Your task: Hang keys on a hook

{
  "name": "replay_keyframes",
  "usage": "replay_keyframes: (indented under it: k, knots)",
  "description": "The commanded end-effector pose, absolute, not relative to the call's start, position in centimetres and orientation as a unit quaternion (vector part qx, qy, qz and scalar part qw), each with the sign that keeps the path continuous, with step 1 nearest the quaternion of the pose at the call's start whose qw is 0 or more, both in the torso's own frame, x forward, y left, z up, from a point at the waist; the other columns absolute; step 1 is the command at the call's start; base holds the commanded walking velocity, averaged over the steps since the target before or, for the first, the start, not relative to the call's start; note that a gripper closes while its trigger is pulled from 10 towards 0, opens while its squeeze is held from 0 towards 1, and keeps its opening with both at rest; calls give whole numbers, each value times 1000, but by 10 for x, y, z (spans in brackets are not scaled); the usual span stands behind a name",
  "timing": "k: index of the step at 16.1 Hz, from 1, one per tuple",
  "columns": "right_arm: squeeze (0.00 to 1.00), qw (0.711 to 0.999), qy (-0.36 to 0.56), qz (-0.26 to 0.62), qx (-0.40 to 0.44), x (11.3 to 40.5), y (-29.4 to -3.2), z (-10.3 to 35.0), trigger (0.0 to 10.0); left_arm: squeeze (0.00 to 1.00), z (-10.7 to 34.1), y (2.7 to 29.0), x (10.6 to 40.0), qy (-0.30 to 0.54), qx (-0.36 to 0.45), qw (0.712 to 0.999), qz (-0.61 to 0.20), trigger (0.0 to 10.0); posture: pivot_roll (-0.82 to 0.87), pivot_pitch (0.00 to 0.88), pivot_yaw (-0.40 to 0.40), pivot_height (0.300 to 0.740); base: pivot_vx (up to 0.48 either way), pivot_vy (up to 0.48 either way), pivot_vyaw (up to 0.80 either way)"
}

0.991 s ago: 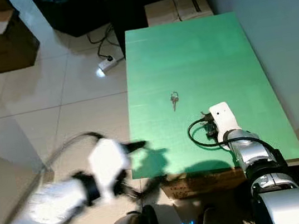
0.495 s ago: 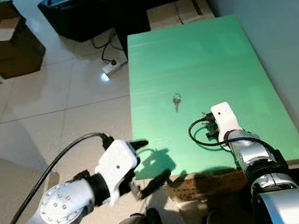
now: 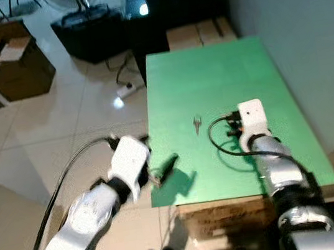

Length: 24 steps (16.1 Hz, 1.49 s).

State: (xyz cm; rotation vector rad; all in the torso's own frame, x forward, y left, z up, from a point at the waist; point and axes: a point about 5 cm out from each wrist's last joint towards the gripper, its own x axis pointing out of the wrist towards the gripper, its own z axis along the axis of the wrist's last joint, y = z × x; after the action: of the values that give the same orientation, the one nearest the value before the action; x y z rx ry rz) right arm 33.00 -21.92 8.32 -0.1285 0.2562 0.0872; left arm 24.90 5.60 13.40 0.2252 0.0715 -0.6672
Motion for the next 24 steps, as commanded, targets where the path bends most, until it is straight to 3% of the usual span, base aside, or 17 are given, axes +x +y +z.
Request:
replay_keyframes:
  k: [1, 3, 5, 6, 10, 17, 18, 21, 24]
  knots:
    - [0, 991, 112, 42, -60, 330, -215, 89, 0, 0, 133, 60, 253, 30, 114, 945, -304, 10000, -54, 15, 133, 740, 0, 0, 0]
    - [0, 994, 80, 40, -60, 330, -210, 100, 0, 0, 134, 59, 258, 20, 107, 952, -286, 10000, -70, 0, 132, 740, 0, 0, 0]
    - [0, 997, 40, 25, -65, 328, -205, 115, 0, 0, 149, 148, 293, 13, 94, 969, -227, 10000, -83, 0, 135, 740, 0, 0, 0]
    - [0, 997, 29, 19, -71, 325, -202, 119, 0, 0, 150, 168, 299, 14, 91, 974, -206, 10000, -82, 0, 131, 740, 0, 0, 0]
    - [0, 997, -49, 19, -49, 309, -176, 144, 0, 0, 147, 171, 295, -5, 83, 984, -160, 10000, -80, 0, 118, 740, 0, 0, 0]
    - [0, 994, -78, 67, -25, 295, -142, 160, 0, 0, 144, 159, 297, -29, 70, 986, -148, 10000, -96, 0, 111, 740, 0, 0, 0]
    - [0, 992, -76, 90, -40, 293, -136, 163, 10000, 0, 143, 159, 294, -27, 69, 987, -145, 10000, -88, 0, 106, 740, 0, 0, 0]
    - [0, 990, -75, 100, -71, 291, -132, 167, 10000, 0, 144, 160, 289, -29, 75, 987, -140, 10000, -79, 0, 100, 740, 0, 0, 0]
    - [0, 989, -64, 114, -64, 292, -128, 167, 10000, 0, 150, 162, 291, -35, 82, 987, -134, 10000, -70, 0, 106, 740, 0, 0, 800]
